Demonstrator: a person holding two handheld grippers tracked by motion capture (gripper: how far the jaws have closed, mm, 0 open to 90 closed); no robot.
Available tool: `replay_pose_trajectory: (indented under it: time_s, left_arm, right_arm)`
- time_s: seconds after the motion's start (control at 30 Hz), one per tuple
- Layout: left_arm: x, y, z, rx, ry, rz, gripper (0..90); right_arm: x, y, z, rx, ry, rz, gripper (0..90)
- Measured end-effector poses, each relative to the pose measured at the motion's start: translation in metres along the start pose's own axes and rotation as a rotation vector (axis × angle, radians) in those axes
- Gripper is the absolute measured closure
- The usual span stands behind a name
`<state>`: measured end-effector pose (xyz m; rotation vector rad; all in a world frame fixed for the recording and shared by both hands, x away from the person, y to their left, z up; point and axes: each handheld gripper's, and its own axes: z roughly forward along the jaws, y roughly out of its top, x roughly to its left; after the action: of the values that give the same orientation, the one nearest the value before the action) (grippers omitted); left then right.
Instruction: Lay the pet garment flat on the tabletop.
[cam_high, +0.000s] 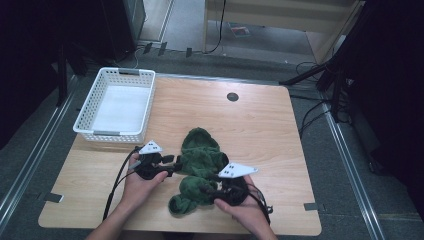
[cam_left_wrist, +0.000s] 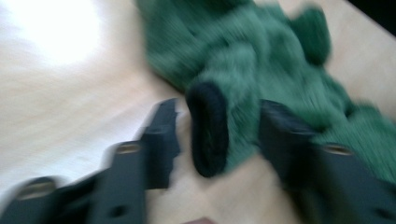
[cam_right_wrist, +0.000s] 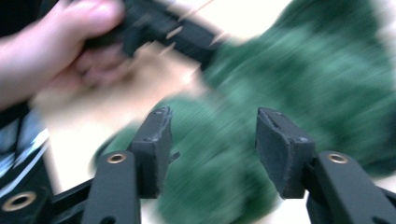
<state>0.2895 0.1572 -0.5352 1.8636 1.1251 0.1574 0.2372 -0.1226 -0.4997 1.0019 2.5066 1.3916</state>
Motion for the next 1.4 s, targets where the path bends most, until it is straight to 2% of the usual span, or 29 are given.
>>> replay_pose_trajectory:
  time_s: [0.1, 0.13, 0.2, 0.27, 0.33, 0.37, 0.4, 0.47, 0.5, 0.53, 0.6, 0.63, 0.67, 0.73, 0.8, 0.83, 0.87, 0.9, 0.93, 0.97, 1.0, 1.07, 1.13, 1.17, 1.23, 1.27, 1.3, 1.33, 1.4]
  left_arm:
    - [0.007, 0.013, 0.0, -0.049, 0.044, -0.046, 39.6]
    - [0.008, 0.018, 0.003, -0.047, 0.069, -0.058, 39.0]
    - [0.01, 0.026, 0.012, -0.012, 0.114, -0.079, 36.2]
    - [0.012, 0.032, 0.024, 0.03, 0.133, -0.08, 35.6]
    - [0.013, 0.036, 0.035, 0.065, 0.147, -0.081, 34.9]
    - [0.013, 0.038, 0.043, 0.077, 0.154, -0.075, 34.7]
    - [0.013, 0.039, 0.046, 0.081, 0.16, -0.073, 34.7]
    - [0.014, 0.044, 0.054, 0.086, 0.175, -0.08, 34.8]
    - [0.015, 0.045, 0.056, 0.086, 0.183, -0.078, 34.9]
    - [0.016, 0.047, 0.059, 0.09, 0.195, -0.079, 35.7]
    - [0.015, 0.05, 0.065, 0.099, 0.217, -0.06, 41.8]
    - [0.015, 0.051, 0.066, 0.101, 0.224, -0.035, 51.5]
    - [0.015, 0.051, 0.066, 0.103, 0.234, -0.02, 64.9]
    - [0.015, 0.053, 0.062, 0.087, 0.229, 0.002, 81.0]
    - [0.015, 0.053, 0.058, 0.071, 0.241, 0.018, 86.6]
    - [0.015, 0.053, 0.057, 0.077, 0.269, 0.03, 87.1]
    - [0.016, 0.052, 0.058, 0.08, 0.29, 0.033, 86.8]
    - [0.019, 0.05, 0.059, 0.1, 0.293, 0.019, 85.0]
    - [0.02, 0.049, 0.06, 0.105, 0.294, 0.012, 78.6]
    - [0.022, 0.048, 0.059, 0.105, 0.28, 0.006, 72.1]
    - [0.023, 0.047, 0.056, 0.079, 0.256, 0.003, 66.0]
    - [0.023, 0.047, 0.049, 0.029, 0.227, 0.0, 56.5]
    - [0.024, 0.05, 0.044, -0.02, 0.229, -0.023, 51.5]
    - [0.024, 0.052, 0.045, -0.031, 0.234, -0.033, 52.1]
    - [0.024, 0.054, 0.05, -0.006, 0.222, -0.04, 54.8]
    - [0.023, 0.054, 0.052, 0.0, 0.21, -0.039, 56.7]
    - [0.02, 0.054, 0.055, 0.014, 0.204, -0.017, 58.4]
    - [0.018, 0.054, 0.058, 0.021, 0.208, -0.002, 60.0]
    - [0.016, 0.053, 0.062, 0.03, 0.199, 0.021, 66.1]
  right_arm:
    - [-0.022, 0.023, -0.004, -0.098, -0.098, 0.05, 45.9]
    - [-0.03, 0.031, -0.002, -0.117, -0.147, 0.051, 46.1]
    - [-0.053, 0.046, 0.011, -0.112, -0.256, 0.061, 47.1]
    - [-0.071, 0.055, 0.024, -0.098, -0.289, 0.087, 48.3]
    - [-0.089, 0.061, 0.038, -0.059, -0.303, 0.103, 53.6]
    - [-0.096, 0.063, 0.045, -0.041, -0.289, 0.102, 53.2]
    - [-0.105, 0.066, 0.055, 0.005, -0.266, 0.106, 52.5]
    - [-0.112, 0.066, 0.064, 0.056, -0.233, 0.111, 54.1]
    - [-0.115, 0.065, 0.071, 0.098, -0.219, 0.093, 55.2]
    - [-0.115, 0.065, 0.074, 0.111, -0.217, 0.077, 57.9]
    - [-0.113, 0.063, 0.079, 0.12, -0.248, 0.033, 72.2]
    - [-0.113, 0.063, 0.078, 0.116, -0.247, 0.028, 81.4]
    - [-0.114, 0.062, 0.075, 0.087, -0.271, 0.024, 88.8]
    - [-0.116, 0.062, 0.068, 0.037, -0.303, 0.04, 90.0]
    - [-0.118, 0.059, 0.056, -0.04, -0.339, 0.03, 90.0]
    - [-0.117, 0.055, 0.052, -0.055, -0.348, 0.018, 90.0]
    - [-0.117, 0.051, 0.051, -0.041, -0.385, -0.013, 90.0]
    - [-0.117, 0.045, 0.051, -0.01, -0.412, -0.039, 90.0]
    - [-0.121, 0.036, 0.052, 0.036, -0.403, -0.047, 90.0]
    - [-0.123, 0.031, 0.051, 0.046, -0.389, -0.039, 90.0]
    - [-0.126, 0.026, 0.048, 0.051, -0.379, -0.026, 86.8]
    - [-0.131, 0.024, 0.039, 0.004, -0.342, 0.031, 79.4]
    - [-0.133, 0.031, 0.031, -0.069, -0.295, 0.091, 74.5]
    - [-0.132, 0.036, 0.031, -0.087, -0.279, 0.102, 71.7]
    - [-0.126, 0.051, 0.04, -0.081, -0.225, 0.08, 62.9]
    - [-0.122, 0.057, 0.047, -0.053, -0.2, 0.063, 57.7]
    - [-0.119, 0.06, 0.054, -0.031, -0.192, 0.044, 55.8]
    - [-0.115, 0.064, 0.066, 0.016, -0.196, 0.019, 54.7]
    - [-0.113, 0.064, 0.081, 0.059, -0.195, -0.001, 56.1]
